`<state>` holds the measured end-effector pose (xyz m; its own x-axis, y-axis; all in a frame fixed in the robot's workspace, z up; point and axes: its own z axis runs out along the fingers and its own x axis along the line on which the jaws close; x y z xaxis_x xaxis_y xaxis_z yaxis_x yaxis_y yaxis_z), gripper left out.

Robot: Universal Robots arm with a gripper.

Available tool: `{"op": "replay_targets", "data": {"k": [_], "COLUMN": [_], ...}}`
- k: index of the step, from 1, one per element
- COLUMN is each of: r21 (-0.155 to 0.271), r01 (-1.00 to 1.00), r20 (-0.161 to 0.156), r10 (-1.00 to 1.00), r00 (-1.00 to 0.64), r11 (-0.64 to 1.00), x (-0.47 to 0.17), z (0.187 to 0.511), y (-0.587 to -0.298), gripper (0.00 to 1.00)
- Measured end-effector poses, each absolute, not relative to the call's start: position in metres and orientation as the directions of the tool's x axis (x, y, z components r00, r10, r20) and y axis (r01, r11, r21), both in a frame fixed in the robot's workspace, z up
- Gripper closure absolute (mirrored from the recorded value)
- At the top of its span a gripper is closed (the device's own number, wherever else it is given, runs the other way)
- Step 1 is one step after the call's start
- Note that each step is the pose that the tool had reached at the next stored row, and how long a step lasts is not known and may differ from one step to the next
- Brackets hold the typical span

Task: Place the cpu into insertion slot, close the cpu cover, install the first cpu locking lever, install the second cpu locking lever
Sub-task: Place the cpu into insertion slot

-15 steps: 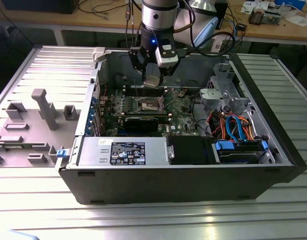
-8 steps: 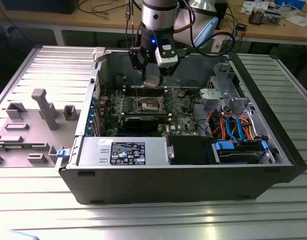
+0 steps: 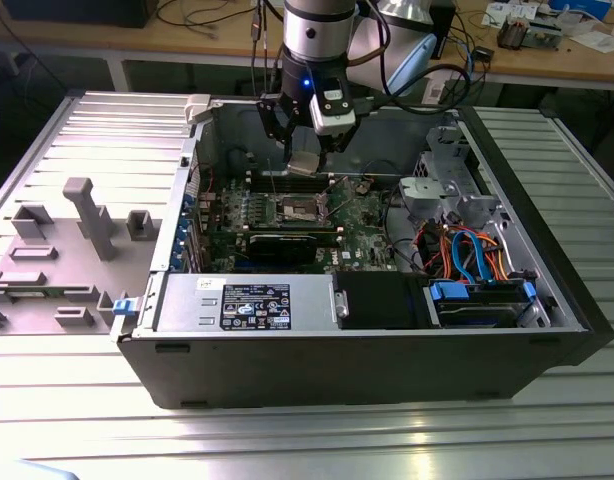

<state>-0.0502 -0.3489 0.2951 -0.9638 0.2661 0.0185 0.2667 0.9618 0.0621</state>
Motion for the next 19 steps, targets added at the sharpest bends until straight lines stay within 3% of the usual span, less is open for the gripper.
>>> {"op": "replay_targets", "data": {"k": [19], "r21": [0.062], "r01": [0.284], "r20": [0.019], "r10": [0.283], "r00": [-0.959], "r11": [0.957], "x": [-0.0502], "z": [0.2946], "y": [-0.3489], "gripper": [0.45]}}
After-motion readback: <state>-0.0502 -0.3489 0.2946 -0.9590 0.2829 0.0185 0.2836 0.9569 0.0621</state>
